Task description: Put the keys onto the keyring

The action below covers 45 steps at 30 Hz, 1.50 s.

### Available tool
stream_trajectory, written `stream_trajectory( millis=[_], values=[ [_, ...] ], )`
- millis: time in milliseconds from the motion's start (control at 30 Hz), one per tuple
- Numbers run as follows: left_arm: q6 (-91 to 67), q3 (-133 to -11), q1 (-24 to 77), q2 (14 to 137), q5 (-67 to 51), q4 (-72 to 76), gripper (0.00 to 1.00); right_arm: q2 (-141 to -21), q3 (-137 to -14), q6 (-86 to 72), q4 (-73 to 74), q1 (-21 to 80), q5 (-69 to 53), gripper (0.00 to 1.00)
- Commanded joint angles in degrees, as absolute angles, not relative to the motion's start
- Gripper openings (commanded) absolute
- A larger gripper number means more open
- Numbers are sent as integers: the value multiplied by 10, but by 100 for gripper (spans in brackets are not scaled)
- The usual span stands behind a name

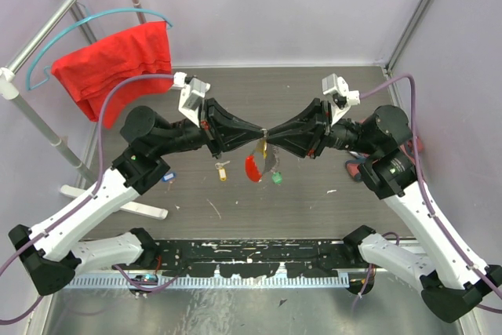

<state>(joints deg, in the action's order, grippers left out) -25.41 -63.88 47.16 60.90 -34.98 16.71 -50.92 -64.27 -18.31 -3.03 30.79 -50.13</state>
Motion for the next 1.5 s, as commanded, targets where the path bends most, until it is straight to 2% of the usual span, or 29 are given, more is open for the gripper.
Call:
stream_trajectory(
  millis=[0, 300, 400, 500, 600, 633, 733, 833, 933, 1167, 1233, 1333, 1467],
  values=[
    [-257, -648, 474, 610, -348, 201, 0, -514, -655, -183, -68, 311, -516, 26],
    [-257, -650, 474, 614, -347, 202, 0, -523, -655, -192, -76, 312, -524, 21],
    [-257, -650, 474, 616, -348, 201, 0, -526, -652, -200, -87, 314, -525, 15],
    [-256, -650, 474, 615, -346, 201, 0, -529, -652, -201, -86, 316, -528, 2],
    [-253, -653, 474, 614, -344, 190, 0, -530, -659, -187, -60, 316, -527, 1],
    [-251, -655, 474, 613, -344, 183, 3, -531, -667, -172, -38, 316, -526, 1],
    [-232, -666, 474, 609, -356, 135, 29, -536, -704, -114, 57, 316, -514, 1],
    [-198, -690, 474, 607, -375, 61, 43, -549, -747, -50, 164, 316, -503, 1],
    [-159, -708, 474, 604, -379, -12, 47, -568, -786, 1, 282, 316, -503, 1],
    [-74, -739, 474, 602, -367, -150, 54, -596, -855, 67, 438, 329, -437, 1],
    [-59, -742, 474, 601, -363, -169, 65, -610, -884, 81, 477, 352, -403, 1],
    [-44, -743, 474, 599, -357, -183, 63, -626, -914, 93, 516, 407, -332, 1],
    [-39, -739, 474, 594, -361, -185, 50, -650, -942, 93, 545, 491, -257, 1]
  ],
)
